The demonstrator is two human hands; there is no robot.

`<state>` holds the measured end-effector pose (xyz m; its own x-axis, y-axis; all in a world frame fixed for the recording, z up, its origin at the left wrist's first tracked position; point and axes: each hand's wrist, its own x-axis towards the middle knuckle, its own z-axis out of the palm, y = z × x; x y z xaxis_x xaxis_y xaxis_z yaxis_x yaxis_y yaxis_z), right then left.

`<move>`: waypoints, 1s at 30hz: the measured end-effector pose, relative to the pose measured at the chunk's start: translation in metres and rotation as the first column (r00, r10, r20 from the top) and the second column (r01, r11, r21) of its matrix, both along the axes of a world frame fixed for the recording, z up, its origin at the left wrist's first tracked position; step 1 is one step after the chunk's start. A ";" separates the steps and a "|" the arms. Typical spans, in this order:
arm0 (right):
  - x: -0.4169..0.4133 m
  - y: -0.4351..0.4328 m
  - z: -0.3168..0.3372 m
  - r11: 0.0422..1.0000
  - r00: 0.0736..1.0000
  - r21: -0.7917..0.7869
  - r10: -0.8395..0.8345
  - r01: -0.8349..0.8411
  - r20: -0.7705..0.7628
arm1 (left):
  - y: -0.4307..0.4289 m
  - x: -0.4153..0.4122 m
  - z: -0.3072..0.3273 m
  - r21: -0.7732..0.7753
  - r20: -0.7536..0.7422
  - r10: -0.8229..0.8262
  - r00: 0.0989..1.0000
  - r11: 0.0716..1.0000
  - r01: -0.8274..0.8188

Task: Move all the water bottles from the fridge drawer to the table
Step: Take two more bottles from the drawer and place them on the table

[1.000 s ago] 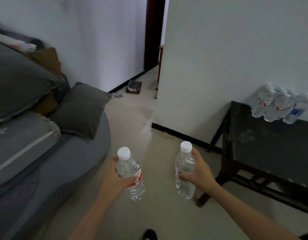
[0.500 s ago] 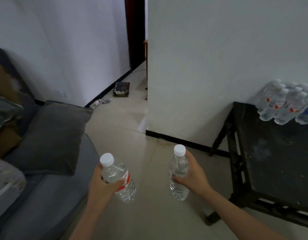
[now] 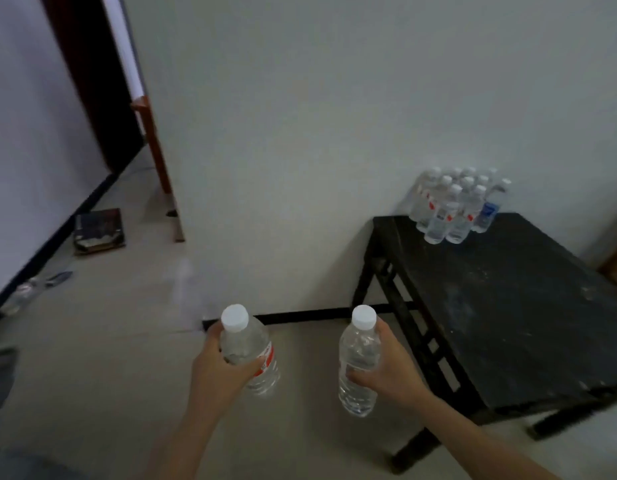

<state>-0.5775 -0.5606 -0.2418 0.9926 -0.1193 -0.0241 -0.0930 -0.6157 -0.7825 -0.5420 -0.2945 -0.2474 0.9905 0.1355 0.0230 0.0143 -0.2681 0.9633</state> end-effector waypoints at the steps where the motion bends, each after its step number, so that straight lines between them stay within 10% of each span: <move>1: 0.003 -0.014 0.000 0.997 0.997 0.016 -0.076 0.076 0.004 | -0.014 0.020 0.001 -0.004 0.004 -0.060 0.998 0.998 0.060; 12: 0.012 -0.184 -0.012 0.827 0.825 0.031 -0.563 0.562 0.057 | -0.225 0.122 -0.006 -0.006 -0.046 -0.563 0.825 0.826 0.563; 30: 0.120 -0.443 -0.025 0.682 0.678 0.049 -0.731 0.730 0.072 | -0.572 0.248 -0.002 0.099 -0.095 -0.727 0.680 0.672 0.733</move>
